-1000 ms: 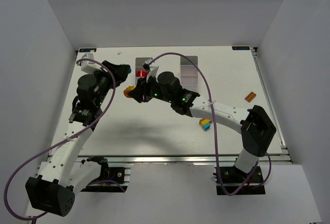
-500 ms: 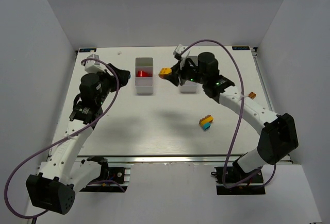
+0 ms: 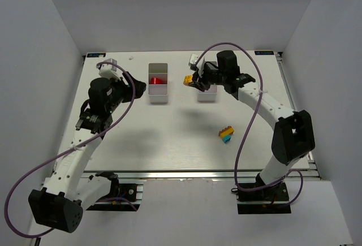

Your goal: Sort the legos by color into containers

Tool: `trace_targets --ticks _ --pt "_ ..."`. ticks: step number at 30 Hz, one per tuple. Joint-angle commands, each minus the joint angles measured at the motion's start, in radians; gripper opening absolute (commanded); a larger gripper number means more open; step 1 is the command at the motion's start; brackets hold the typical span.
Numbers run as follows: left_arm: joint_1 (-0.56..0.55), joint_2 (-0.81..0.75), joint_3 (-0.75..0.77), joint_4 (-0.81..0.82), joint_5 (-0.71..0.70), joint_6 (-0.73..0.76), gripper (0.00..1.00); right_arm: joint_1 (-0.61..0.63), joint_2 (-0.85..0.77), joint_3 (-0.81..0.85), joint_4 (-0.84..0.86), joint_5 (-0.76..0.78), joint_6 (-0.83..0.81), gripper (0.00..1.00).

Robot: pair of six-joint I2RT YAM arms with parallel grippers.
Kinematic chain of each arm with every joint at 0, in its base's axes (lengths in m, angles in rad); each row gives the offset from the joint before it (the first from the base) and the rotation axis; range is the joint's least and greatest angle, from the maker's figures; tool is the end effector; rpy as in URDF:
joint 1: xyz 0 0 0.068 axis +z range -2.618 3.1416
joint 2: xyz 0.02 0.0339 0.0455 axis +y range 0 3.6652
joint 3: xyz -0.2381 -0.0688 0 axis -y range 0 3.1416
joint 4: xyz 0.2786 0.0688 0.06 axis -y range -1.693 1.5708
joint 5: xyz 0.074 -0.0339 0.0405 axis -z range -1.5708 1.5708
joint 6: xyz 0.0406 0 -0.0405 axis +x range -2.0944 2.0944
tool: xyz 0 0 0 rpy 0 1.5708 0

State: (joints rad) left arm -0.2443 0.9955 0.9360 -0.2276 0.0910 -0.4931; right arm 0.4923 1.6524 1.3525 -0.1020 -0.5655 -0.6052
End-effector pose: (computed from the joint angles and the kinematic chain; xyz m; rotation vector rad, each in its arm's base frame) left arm 0.2726 -0.0718 0.3242 -0.1714 1.8916 -0.5920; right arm 0.3624 0.2191 0.2835 -1.3041 1.4321 0.4807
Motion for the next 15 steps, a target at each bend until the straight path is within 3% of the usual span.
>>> trace_targets --ticks 1,9,15 --pt "0.0 0.003 0.041 -0.026 0.049 0.031 0.0 -0.024 0.027 0.085 -0.03 -0.019 -0.077 0.0" --pt "0.0 0.067 0.026 0.019 0.102 0.024 0.0 -0.024 0.058 0.112 -0.028 -0.034 -0.071 0.0" --pt "0.0 0.304 0.107 0.056 0.148 0.001 0.0 -0.024 0.006 0.05 0.016 -0.057 0.001 0.0"
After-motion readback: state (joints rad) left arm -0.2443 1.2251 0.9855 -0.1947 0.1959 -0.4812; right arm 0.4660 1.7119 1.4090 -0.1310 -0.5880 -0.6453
